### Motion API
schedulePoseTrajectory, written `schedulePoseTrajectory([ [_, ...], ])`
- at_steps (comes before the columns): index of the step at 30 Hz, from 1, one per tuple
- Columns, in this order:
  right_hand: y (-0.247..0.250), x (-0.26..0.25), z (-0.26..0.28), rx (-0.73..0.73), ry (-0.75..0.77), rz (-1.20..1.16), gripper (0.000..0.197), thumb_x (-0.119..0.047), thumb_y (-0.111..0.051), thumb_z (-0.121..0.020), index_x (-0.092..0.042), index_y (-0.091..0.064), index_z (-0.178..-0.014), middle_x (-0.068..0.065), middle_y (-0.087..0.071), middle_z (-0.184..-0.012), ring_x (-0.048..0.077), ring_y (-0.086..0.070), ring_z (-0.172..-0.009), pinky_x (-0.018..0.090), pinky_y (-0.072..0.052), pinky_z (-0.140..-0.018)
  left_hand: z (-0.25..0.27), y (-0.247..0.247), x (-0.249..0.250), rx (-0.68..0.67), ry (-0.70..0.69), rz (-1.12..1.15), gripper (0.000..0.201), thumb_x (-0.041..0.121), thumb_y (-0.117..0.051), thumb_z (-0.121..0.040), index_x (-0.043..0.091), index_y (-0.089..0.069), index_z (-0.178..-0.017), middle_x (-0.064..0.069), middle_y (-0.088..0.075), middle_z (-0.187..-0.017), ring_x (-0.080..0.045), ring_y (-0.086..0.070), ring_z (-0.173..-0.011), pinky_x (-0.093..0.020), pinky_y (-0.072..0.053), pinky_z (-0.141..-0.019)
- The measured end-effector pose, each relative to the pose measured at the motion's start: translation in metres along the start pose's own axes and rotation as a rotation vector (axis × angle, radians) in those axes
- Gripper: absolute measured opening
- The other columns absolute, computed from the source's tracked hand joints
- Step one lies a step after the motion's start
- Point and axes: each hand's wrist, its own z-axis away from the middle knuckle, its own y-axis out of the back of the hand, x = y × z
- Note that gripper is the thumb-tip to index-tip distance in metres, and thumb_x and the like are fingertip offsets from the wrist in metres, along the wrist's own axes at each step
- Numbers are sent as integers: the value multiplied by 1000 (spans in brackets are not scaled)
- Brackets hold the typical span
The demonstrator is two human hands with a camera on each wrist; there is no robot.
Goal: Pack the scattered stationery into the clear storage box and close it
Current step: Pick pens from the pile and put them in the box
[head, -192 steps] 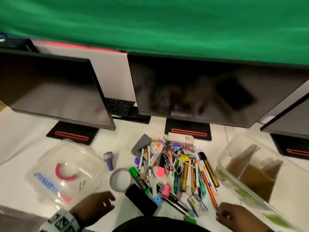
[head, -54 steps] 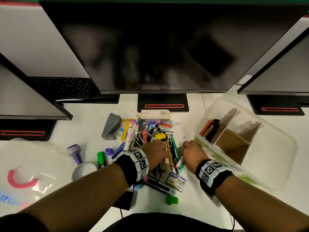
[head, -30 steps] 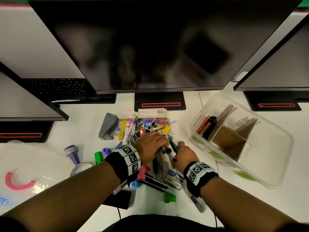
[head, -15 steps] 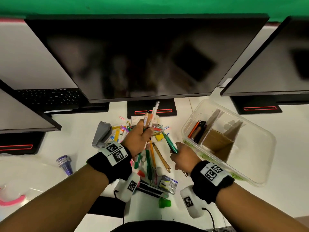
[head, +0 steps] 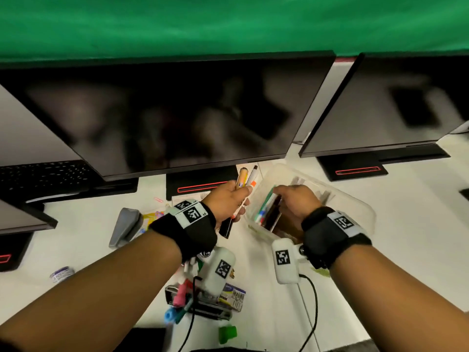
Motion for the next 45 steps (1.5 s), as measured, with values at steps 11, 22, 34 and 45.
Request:
schedulePoseTrajectory([
  [11,34,22,22,2,-16,-182,24,5,-44,-92,-2,-60,-76,13,-63,-77,21,-60,-69,26,-51,-62,-62,-42,4,-20,-70,-584,28,33,-53,-92,7,-54,-105,-15,-62,-92,-31,-61,-84,-36,-53,-79],
  [22,-29,27,37,-317,118,271,19,-2,-53,-90,-8,-60,-74,8,-61,-66,9,-57,-43,19,-47,-40,-20,55,-30,26,-56,-633,17,13,-58,-89,21,-60,-74,0,-64,-74,-4,-58,-56,-14,-48,-54],
  [34,-118,111,-9,-326,259,1220,31,-13,-44,-93,-4,-49,-121,18,-57,-125,32,-56,-114,33,-46,-94,32,57,-132,-344,123,-1473,24,31,-55,-90,9,-64,-83,-10,-62,-82,-27,-62,-75,-31,-44,-62],
  [45,-137,101,-16,-328,87,1105,35,-19,-45,-94,1,-54,-121,19,-57,-126,32,-55,-118,31,-45,-92,20,55,-132,-151,133,-1182,30,14,-36,-98,0,-59,-108,-17,-63,-113,-34,-60,-105,-39,-48,-89],
])
